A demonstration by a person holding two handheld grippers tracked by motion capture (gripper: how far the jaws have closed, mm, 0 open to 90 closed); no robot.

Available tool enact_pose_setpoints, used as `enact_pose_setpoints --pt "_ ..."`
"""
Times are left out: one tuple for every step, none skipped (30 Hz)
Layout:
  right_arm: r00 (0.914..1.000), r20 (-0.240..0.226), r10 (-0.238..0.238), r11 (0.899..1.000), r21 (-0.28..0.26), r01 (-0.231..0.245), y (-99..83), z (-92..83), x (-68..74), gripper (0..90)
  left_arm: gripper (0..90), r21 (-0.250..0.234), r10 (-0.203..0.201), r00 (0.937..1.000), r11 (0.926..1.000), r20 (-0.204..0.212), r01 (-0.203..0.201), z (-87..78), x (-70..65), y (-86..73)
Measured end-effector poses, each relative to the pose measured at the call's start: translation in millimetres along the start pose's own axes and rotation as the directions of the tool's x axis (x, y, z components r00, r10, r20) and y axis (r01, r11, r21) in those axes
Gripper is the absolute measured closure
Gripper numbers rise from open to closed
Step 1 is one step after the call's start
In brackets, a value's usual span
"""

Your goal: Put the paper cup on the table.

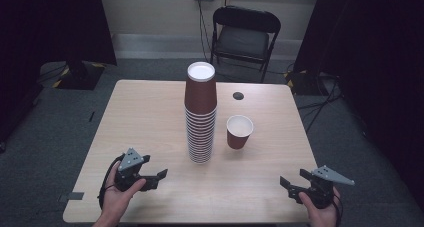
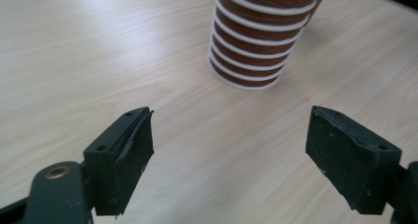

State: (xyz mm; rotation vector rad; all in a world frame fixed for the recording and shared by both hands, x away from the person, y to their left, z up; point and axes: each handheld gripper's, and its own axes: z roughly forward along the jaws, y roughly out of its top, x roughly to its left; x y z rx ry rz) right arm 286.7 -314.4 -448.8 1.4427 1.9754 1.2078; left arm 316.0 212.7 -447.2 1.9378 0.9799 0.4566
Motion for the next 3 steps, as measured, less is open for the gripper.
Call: enact_pose_setpoints --pt "1.0 0.0 0.001 1.0 0.003 -0.001 -0.3 0.3 -0.5 13.5 17.9 0.003 0.005 1.0 1.0 -0.005 -0.005 0.0 0.6 -1.1" --pt "1.0 0.0 0.005 1.0 0.0 -0.005 -0.1 0.4 -0.9 13.5 17.9 0.008 -0.009 0.9999 0.9999 0.007 0.009 0.5 3.2 -3.5" --pt "1.0 0.003 0.004 1.0 -0.007 -0.004 0.7 1.1 -2.1 13.5 17.9 0.006 -0.017 0.9998 0.9998 0.014 0.017 0.6 4.1 -4.2"
